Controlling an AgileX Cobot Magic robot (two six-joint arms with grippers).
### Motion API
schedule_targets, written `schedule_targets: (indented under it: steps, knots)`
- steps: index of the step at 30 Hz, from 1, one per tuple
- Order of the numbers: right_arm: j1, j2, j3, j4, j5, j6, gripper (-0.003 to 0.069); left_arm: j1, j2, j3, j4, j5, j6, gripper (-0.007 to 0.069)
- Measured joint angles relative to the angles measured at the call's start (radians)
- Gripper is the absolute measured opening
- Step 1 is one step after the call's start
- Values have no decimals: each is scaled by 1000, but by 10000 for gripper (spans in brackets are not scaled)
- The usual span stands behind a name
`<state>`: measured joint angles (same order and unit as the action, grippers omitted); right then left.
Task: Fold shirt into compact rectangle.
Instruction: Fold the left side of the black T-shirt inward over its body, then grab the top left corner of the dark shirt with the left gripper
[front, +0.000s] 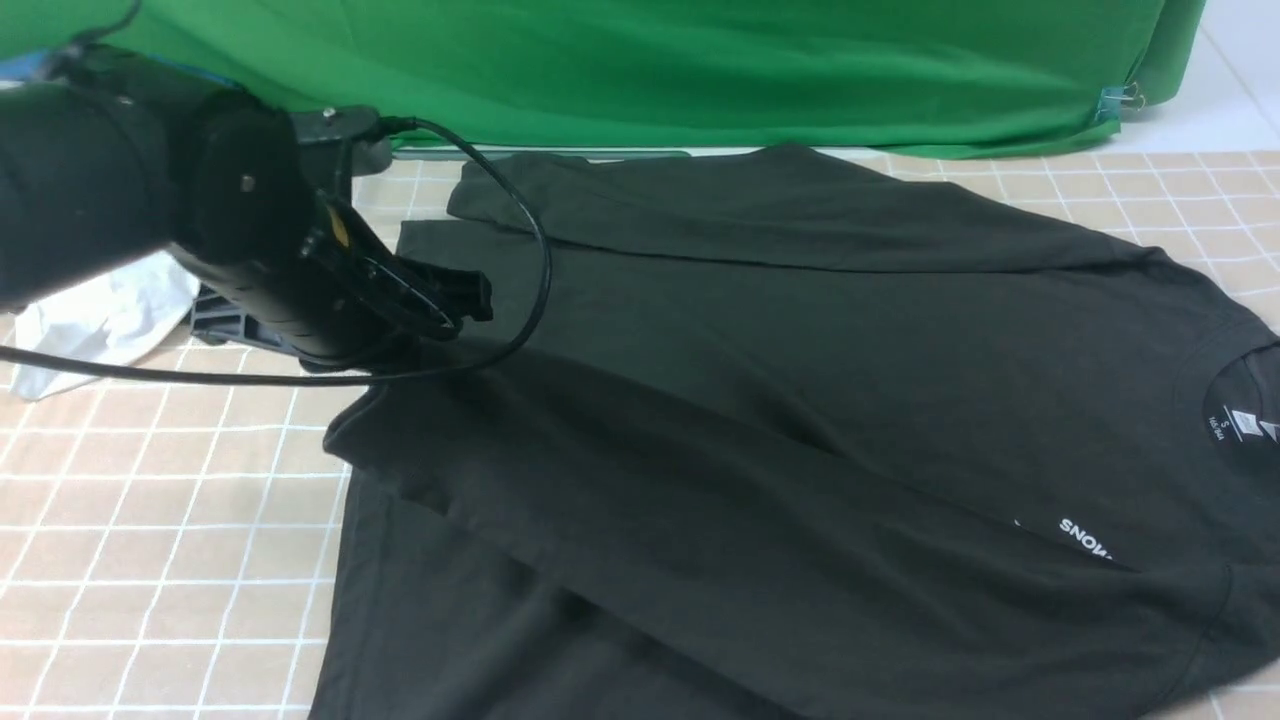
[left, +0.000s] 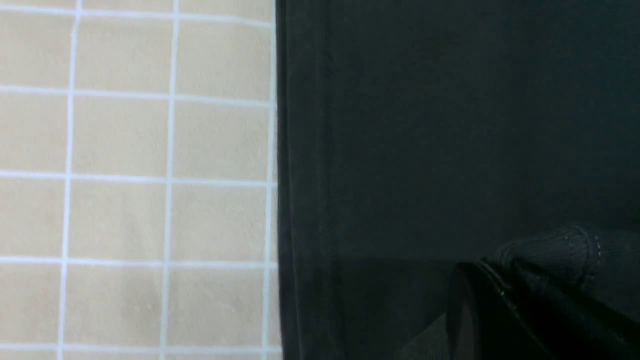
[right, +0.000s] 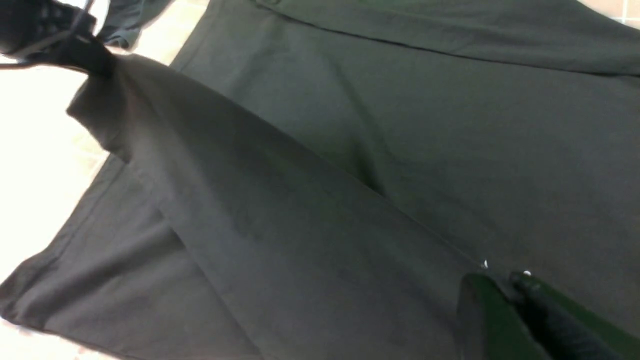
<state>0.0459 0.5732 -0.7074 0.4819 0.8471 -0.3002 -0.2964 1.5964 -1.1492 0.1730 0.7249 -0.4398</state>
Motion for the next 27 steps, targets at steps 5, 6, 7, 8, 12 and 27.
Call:
schedule_targets:
  steps: [5, 6, 7, 8, 12, 27]
  knots:
    - [0, 0, 0, 0, 0, 0, 91, 0, 33, 0, 52, -35, -19, 32]
    - [0, 0, 0, 0, 0, 0, 91, 0, 40, 0, 54, -49, -25, 32]
    - [0, 0, 0, 1, 0, 0, 91, 0, 47, 0, 54, -62, -27, 32]
    - [0, 0, 0, 1, 0, 0, 91, 0, 52, 0, 54, -74, -29, 32]
    - [0, 0, 0, 1, 0, 0, 91, 0, 74, 0, 50, -89, -29, 39]
    - [0, 17, 0, -13, 19, 48, 84, 0, 68, -1, 85, 21, -58, 279]
